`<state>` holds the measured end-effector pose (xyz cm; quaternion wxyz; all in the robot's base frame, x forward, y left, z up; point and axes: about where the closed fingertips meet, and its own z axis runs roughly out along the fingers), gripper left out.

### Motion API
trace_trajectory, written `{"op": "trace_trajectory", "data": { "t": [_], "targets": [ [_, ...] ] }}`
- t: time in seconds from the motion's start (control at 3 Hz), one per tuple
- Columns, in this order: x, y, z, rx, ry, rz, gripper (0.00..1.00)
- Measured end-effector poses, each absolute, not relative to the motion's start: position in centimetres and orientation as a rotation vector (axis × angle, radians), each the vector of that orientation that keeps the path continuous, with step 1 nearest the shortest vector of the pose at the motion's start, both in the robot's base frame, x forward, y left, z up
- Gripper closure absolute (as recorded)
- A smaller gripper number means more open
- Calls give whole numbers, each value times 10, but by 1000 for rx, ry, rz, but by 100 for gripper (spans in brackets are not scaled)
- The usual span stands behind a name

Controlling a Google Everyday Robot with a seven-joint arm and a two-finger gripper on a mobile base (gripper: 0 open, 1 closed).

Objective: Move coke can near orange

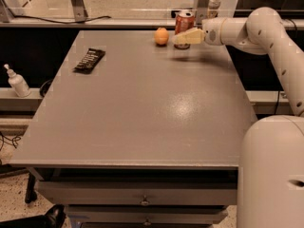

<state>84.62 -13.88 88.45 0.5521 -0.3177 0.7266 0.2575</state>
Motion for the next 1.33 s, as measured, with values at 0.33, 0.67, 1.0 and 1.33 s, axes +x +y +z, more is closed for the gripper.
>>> {"op": "trace_trajectory", "data": {
  "t": [0.33,0.67,1.0,1.33],
  "targets": [
    [823,-164,900,-751,1702,569,0],
    [786,-196,923,-758,1683,491,0],
    [733,-220,951,-803,1651,426,0],
    [691,-234,979,-834,1571,442,0]
  ]
}}
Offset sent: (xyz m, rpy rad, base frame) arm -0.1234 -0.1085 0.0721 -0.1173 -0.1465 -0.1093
